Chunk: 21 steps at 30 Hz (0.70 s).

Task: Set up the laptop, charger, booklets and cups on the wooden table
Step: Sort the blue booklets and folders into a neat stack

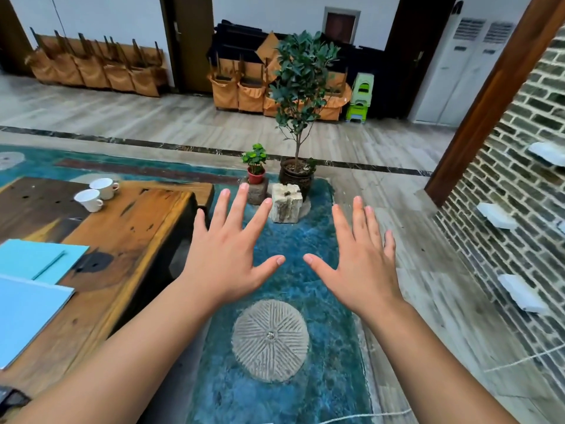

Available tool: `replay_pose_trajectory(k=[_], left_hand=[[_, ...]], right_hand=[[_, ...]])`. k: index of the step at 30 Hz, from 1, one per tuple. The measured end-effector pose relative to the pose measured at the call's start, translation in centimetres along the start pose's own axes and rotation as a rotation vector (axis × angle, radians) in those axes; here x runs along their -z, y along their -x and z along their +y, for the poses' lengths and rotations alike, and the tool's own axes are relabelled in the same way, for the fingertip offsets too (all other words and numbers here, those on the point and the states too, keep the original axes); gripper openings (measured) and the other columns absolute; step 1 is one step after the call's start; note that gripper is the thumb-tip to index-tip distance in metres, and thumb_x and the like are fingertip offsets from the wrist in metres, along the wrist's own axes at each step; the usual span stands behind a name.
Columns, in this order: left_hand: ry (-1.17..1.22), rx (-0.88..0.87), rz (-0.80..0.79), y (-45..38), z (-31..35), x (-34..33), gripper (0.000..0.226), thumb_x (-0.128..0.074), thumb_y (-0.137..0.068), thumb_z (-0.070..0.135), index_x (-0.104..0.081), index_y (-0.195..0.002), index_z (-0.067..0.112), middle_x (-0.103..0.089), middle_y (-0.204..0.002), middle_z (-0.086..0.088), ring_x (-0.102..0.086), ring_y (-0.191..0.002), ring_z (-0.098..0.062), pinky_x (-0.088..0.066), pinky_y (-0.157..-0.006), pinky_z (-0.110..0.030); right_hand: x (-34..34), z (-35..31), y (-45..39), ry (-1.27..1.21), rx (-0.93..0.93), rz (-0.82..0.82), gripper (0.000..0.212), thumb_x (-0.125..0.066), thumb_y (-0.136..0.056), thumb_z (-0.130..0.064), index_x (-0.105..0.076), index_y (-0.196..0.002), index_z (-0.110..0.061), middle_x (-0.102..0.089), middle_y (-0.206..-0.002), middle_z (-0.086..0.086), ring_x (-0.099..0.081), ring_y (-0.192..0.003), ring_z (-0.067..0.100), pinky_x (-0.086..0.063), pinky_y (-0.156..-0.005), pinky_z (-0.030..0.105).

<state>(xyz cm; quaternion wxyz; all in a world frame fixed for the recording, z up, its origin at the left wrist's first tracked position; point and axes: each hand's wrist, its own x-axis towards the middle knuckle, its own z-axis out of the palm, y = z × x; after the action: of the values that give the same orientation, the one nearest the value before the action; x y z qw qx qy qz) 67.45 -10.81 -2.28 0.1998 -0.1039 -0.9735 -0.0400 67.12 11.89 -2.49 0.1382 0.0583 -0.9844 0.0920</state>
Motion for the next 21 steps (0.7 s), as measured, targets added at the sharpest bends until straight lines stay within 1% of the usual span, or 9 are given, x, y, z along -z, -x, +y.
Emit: replay_pose_trajectory(k=[5, 10, 12, 16, 21], left_hand=[[0.005, -0.037, -0.034, -4.6, -2.9, -2.7, 0.090, -0.026, -0.080, 0.081, -0.004, -0.155, 0.036, 0.002, -0.165, -0.009, -0.004, -0.150, -0.036, -0.021, -0.110, -0.065], [0.015, -0.055, -0.085, -8.1, -4.8, -4.5, 0.092, -0.020, -0.079, 0.083, 0.002, -0.155, 0.036, 0.009, -0.165, -0.006, 0.003, -0.151, -0.034, -0.018, -0.112, -0.063], [0.025, -0.051, -0.098, -9.2, -5.3, -5.3, 0.092, -0.018, -0.078, 0.083, 0.003, -0.154, 0.037, 0.009, -0.165, -0.006, 0.003, -0.151, -0.034, -0.018, -0.112, -0.062], [0.034, -0.066, -0.125, -11.7, -5.7, -7.1, 0.091, -0.020, -0.079, 0.083, 0.002, -0.155, 0.036, 0.007, -0.165, -0.007, 0.001, -0.151, -0.034, -0.018, -0.112, -0.063], [0.010, -0.069, -0.139, -16.3, -5.9, -10.4, 0.090, -0.023, -0.080, 0.082, 0.005, -0.154, 0.038, 0.008, -0.165, -0.005, 0.003, -0.151, -0.033, -0.017, -0.112, -0.063]], right_hand=[[-2.7, -1.4, -4.3, 0.009, -0.031, -0.022, 0.093, -0.024, -0.080, -0.081, 0.007, -0.154, -0.035, 0.021, -0.163, -0.002, 0.018, -0.151, 0.018, -0.002, -0.119, 0.056], [-4.2, -1.8, -7.4, 0.011, -0.051, -0.058, 0.093, -0.022, -0.078, -0.083, 0.007, -0.154, -0.036, 0.022, -0.163, -0.003, 0.019, -0.150, 0.017, -0.001, -0.118, 0.055], [-4.8, -1.6, -8.7, 0.010, -0.055, -0.065, 0.094, -0.021, -0.078, -0.083, 0.006, -0.154, -0.036, 0.022, -0.163, -0.003, 0.019, -0.150, 0.017, 0.000, -0.118, 0.055], [-6.5, -0.6, -11.7, 0.007, -0.060, -0.086, 0.095, -0.014, -0.075, -0.085, 0.006, -0.154, -0.036, 0.020, -0.164, -0.003, 0.018, -0.150, 0.017, 0.001, -0.119, 0.054], [-9.4, 1.8, -17.1, -0.009, -0.042, -0.124, 0.094, -0.017, -0.076, -0.084, 0.008, -0.153, -0.036, 0.022, -0.163, -0.003, 0.018, -0.150, 0.017, 0.001, -0.119, 0.054]])
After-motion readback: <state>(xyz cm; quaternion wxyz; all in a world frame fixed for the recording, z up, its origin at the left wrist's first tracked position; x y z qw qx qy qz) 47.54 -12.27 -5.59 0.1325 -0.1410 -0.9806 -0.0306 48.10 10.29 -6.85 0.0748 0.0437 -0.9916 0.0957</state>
